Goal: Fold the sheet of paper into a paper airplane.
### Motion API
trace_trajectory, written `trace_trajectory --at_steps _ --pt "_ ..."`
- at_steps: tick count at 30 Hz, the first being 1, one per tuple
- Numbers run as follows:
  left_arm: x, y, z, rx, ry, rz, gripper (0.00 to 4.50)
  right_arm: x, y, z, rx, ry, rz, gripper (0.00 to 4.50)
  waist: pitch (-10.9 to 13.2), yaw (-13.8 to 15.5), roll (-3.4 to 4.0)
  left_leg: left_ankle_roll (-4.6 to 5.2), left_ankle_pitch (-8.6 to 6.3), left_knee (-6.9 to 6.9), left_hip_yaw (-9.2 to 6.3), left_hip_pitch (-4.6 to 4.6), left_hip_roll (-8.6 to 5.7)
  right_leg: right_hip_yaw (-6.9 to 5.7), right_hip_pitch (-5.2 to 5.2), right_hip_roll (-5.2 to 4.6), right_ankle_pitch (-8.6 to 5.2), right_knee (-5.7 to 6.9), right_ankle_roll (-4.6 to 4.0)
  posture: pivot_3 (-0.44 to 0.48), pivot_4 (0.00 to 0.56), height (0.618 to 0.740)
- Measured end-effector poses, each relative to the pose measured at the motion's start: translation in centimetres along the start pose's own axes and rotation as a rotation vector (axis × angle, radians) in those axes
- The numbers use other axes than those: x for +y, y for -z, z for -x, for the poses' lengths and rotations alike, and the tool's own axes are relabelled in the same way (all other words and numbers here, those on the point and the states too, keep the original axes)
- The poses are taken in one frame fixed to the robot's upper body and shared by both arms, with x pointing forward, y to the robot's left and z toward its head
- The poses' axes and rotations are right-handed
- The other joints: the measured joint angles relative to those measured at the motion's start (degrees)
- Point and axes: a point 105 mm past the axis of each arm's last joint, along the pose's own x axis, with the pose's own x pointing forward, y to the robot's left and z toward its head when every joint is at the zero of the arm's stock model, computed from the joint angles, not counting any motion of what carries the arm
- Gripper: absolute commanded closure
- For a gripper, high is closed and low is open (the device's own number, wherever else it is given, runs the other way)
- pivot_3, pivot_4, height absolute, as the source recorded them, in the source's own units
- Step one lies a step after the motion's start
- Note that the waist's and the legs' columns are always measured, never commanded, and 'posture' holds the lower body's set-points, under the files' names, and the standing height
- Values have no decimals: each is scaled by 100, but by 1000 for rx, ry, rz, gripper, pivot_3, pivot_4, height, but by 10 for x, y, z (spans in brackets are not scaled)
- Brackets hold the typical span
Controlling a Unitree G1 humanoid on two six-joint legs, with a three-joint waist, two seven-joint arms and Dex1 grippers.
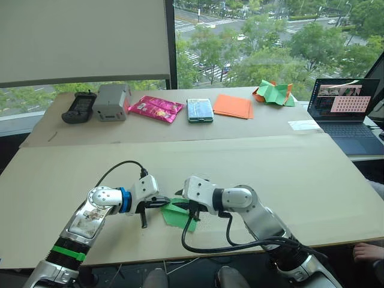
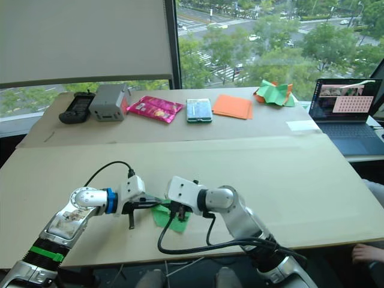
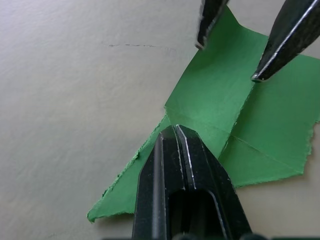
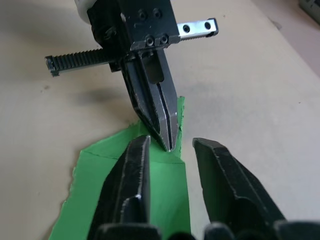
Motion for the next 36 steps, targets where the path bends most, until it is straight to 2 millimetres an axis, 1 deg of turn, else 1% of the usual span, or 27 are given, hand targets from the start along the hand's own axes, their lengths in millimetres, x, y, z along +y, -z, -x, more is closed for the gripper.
trace_trajectory --at_steps 1,5,10,13,16,21,36 --pt "0 0 1 4 0 -5 4500 3 3 -2 9 -18 -9 4475 0 -2 0 0 0 -1 0 1 0 0 0 0 0 1 0 0 150 706" --pt "-1 0 2 11 1 -16 4500 10 14 -11 32 -58 -55 4475 1 -11 2 1 1 -2 0 0 0 0 -1 1 0 2 0 0 150 706" --pt "-3 0 3 14 3 -22 4500 15 20 -16 53 -82 -67 4475 1 -14 1 1 0 -1 0 1 0 0 -1 1 0 1 0 0 150 706" --pt "-5 2 5 20 4 -25 4500 14 24 -18 66 -75 -81 4475 -8 -32 7 0 0 -4 -1 9 1 0 0 1 -1 2 -1 0 150 706" --pt "-9 2 7 20 6 -26 4500 17 25 -20 74 -85 -93 4475 -20 -37 20 -1 -1 -4 0 12 1 0 1 0 -1 2 -2 0 150 706" --pt "-18 0 6 2 38 34 4500 16 27 -22 96 -87 -112 4475 -23 -35 23 -4 -3 -4 -2 14 1 0 0 0 -2 2 -4 0 150 706" --pt "-14 8 -2 31 38 -65 4500 15 31 -24 147 -72 -144 4475 -103 -16 50 -19 -12 -3 -2 27 0 0 2 -4 -5 2 -7 0 150 706"
